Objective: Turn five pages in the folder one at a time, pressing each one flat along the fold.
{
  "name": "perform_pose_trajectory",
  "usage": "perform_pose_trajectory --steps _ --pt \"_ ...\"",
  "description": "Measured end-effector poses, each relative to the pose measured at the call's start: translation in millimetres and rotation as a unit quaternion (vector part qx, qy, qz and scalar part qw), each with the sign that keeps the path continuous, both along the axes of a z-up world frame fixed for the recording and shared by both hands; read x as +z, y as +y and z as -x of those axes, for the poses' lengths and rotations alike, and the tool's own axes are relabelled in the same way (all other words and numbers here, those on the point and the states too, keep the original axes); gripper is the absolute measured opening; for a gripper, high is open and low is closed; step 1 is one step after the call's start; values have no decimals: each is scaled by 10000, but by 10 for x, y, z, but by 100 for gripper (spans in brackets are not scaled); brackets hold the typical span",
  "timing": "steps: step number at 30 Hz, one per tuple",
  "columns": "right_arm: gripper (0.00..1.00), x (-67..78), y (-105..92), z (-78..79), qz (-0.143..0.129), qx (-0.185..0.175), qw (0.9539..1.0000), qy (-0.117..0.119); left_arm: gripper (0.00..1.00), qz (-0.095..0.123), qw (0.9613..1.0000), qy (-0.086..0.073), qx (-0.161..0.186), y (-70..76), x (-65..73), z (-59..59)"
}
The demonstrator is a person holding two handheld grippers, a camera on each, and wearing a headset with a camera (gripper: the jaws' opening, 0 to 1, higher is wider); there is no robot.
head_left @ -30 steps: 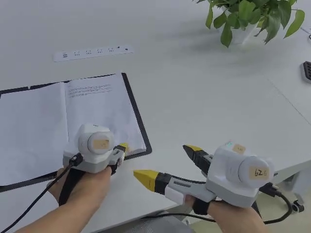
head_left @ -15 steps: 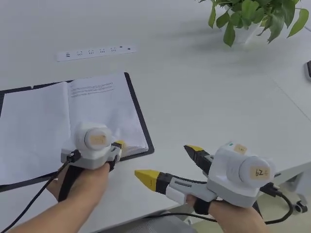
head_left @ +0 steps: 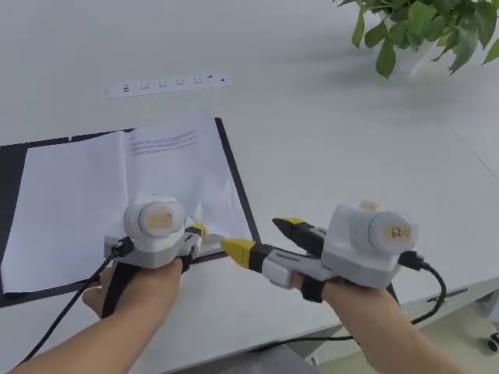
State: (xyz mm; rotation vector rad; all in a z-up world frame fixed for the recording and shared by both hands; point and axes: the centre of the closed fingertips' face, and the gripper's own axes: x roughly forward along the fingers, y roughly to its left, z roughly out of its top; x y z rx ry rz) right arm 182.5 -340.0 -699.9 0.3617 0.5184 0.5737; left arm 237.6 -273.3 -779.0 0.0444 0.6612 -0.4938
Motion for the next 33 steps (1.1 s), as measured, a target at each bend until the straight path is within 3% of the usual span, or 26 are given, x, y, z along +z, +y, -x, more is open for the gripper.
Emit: perform_pose_trajectory --steps 4,11,14,19,26,29,33 --pt "49 -86 58 -319 -161 -20 9997 186 21 27 10000 10 15 1 -2 -2" --pt "40 -309 36 -664 -406 -202 9970 627 21 71 10000 7 50 2 -3 -9" --pt "36 -353 45 -716 -505 -184 9961 699 21 86 9999 1 53 2 -2 -15" --pt "39 -497 46 -789 -531 -220 9941 916 21 77 10000 -15 52 3 -4 -21" --pt "35 -594 105 -802 -774 -177 9902 1151 21 71 10000 -14 53 3 -6 -24" --pt "32 -597 85 -820 -1095 -304 9852 1284 22 78 10000 -14 46 3 -5 -23" --pt "21 -614 83 -793 -1102 -281 9842 1359 22 98 9999 2 36 0 -4 -22"
